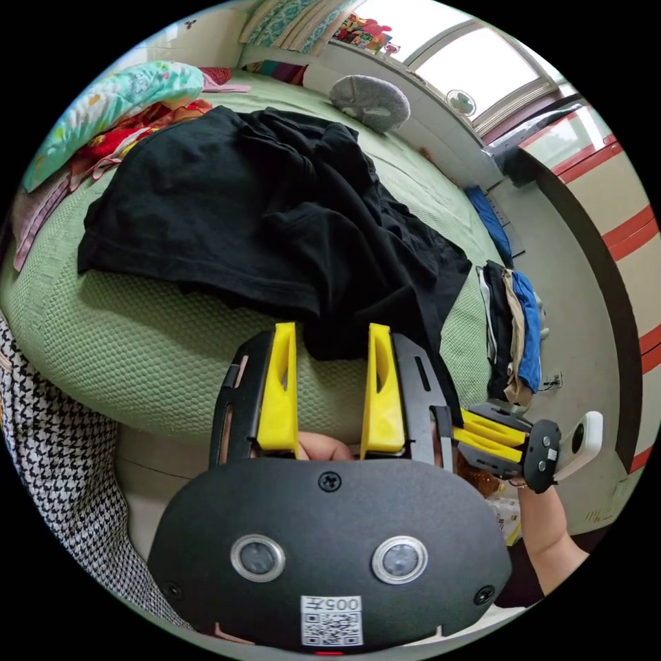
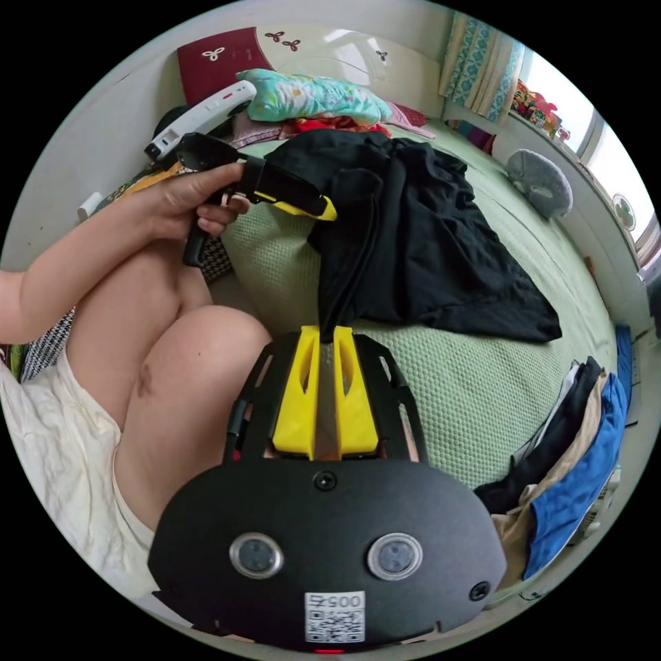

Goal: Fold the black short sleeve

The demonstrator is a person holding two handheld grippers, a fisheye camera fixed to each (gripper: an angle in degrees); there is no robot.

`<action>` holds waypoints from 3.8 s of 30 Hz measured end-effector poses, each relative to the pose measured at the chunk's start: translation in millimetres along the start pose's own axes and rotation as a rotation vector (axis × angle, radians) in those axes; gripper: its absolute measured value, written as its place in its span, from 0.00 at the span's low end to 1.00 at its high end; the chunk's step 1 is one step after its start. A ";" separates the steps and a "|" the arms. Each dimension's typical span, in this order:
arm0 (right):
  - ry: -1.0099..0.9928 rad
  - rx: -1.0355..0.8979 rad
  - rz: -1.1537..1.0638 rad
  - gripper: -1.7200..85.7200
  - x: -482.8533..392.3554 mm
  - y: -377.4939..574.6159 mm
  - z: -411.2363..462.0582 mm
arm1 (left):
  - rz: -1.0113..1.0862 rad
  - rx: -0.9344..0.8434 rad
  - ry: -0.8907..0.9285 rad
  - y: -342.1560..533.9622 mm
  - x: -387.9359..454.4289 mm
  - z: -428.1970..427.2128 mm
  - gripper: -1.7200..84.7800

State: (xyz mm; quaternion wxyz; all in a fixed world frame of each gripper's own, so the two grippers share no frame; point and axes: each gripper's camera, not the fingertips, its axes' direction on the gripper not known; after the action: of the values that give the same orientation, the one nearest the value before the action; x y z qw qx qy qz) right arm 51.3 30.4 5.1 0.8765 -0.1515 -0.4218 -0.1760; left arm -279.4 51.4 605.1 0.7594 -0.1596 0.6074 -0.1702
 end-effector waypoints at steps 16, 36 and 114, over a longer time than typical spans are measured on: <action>-0.072 0.142 0.181 0.10 14.3 4.5 -15.9 | -0.035 0.086 0.036 8.0 -15.8 -17.3 0.18; -0.112 0.272 0.105 0.00 -20.3 5.4 -18.1 | -0.040 0.175 0.006 18.0 -38.1 -50.3 0.18; 0.213 -0.160 0.757 0.12 154.7 -101.0 98.7 | -0.226 0.525 -0.341 203.8 6.8 -202.1 0.03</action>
State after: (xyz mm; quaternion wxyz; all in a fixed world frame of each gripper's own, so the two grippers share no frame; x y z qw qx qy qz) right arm 29.6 -46.8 198.6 0.9036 -0.3449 -0.2279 0.1125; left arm -462.3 222.6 465.0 0.8416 -0.0512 0.3855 -0.3748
